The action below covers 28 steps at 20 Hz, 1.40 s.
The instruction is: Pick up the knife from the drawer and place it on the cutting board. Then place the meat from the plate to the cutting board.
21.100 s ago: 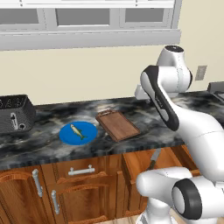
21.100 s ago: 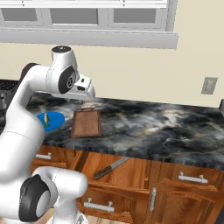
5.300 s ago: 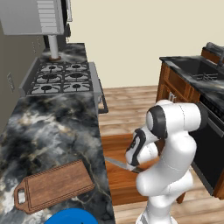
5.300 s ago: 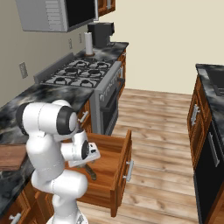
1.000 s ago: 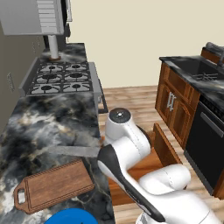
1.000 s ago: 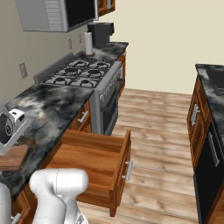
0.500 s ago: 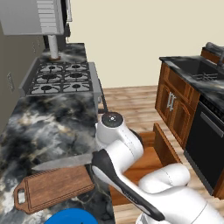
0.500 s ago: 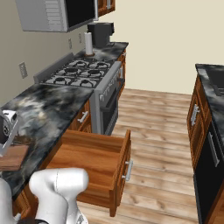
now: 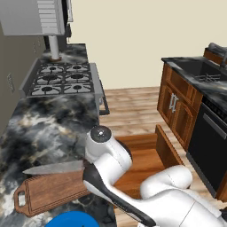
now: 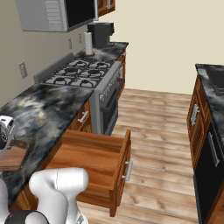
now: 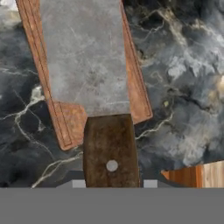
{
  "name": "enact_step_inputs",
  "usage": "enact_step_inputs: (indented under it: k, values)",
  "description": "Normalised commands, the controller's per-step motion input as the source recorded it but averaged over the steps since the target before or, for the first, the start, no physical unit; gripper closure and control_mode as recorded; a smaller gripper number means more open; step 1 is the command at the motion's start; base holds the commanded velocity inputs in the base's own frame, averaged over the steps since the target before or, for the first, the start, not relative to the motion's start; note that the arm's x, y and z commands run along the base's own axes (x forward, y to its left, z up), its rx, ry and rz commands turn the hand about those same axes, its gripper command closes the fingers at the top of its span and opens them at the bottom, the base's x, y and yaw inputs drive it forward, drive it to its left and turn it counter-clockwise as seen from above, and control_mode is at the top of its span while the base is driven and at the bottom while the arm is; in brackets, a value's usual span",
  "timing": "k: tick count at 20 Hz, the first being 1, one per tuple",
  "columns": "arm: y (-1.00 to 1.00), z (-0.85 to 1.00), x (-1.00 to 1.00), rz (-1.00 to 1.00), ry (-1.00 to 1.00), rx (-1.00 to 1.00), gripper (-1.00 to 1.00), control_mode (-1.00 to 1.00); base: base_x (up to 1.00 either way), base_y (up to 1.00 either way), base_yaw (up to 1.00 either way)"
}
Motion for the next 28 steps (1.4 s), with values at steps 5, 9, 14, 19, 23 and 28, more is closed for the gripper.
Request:
enact_step_inputs:
  k: [5,9,14,19,23,28]
  values:
    - [0.63,-0.01,0.38,-0.12,0.03,0.0,1.0,-1.0,0.0,0.0,0.0]
    - [0.54,-0.01,0.39,-0.06,0.01,0.0,1.0,-1.0,0.0,0.0,0.0]
    - [0.22,-0.25,0.15,0.01,0.04,0.0,1.0,-1.0,0.0,0.0,0.0]
    - [0.07,-0.28,0.08,0.03,0.01,0.0,1.0,-1.0,0.0,0.0,0.0]
    - [0.0,-0.49,0.0,0.03,0.08,0.0,1.0,-1.0,0.0,0.0,0.0]
    - [0.0,-0.47,0.01,0.03,0.08,0.0,1.0,-1.0,0.0,0.0,0.0]
